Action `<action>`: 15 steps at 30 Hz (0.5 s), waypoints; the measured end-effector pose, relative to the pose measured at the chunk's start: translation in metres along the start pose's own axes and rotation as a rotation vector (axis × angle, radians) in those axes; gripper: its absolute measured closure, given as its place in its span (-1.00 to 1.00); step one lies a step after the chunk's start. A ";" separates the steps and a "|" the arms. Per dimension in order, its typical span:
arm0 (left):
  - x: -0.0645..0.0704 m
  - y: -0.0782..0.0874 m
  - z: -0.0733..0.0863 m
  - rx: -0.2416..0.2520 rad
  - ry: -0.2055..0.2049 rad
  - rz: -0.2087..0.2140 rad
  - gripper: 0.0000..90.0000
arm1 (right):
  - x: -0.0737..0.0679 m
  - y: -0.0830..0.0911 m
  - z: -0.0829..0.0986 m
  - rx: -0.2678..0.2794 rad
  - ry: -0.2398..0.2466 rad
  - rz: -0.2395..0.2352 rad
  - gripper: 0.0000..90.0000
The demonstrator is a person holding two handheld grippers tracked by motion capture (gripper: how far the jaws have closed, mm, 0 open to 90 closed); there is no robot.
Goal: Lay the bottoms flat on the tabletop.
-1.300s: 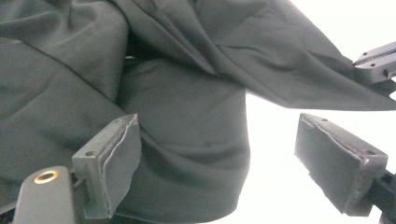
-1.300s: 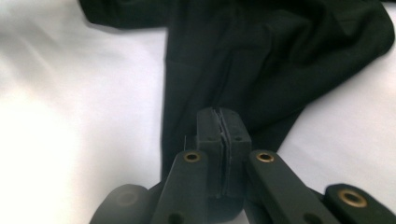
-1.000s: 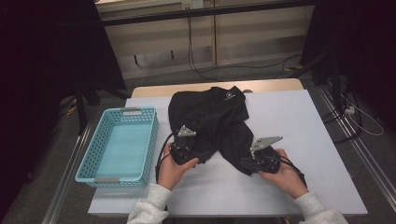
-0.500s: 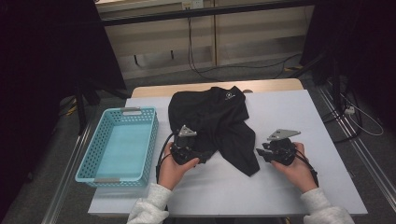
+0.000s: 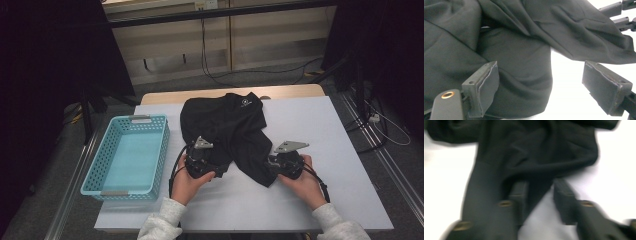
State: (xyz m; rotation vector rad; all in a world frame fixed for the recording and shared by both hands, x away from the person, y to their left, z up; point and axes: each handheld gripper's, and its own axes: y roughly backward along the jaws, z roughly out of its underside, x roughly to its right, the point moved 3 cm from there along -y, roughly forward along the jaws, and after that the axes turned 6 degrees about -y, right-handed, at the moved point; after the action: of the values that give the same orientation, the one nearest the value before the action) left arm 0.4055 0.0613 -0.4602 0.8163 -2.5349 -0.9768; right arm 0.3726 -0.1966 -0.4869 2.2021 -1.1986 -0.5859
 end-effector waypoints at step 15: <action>0.001 0.002 -0.005 0.004 -0.010 0.013 -0.68 | 0.031 0.045 -0.005 0.077 -0.059 0.046 1.00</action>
State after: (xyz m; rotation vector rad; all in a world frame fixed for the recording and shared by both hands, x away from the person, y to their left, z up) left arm 0.4060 0.0592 -0.4556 0.7972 -2.5487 -0.9744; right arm 0.3634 -0.2419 -0.4567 2.2282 -1.3191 -0.5988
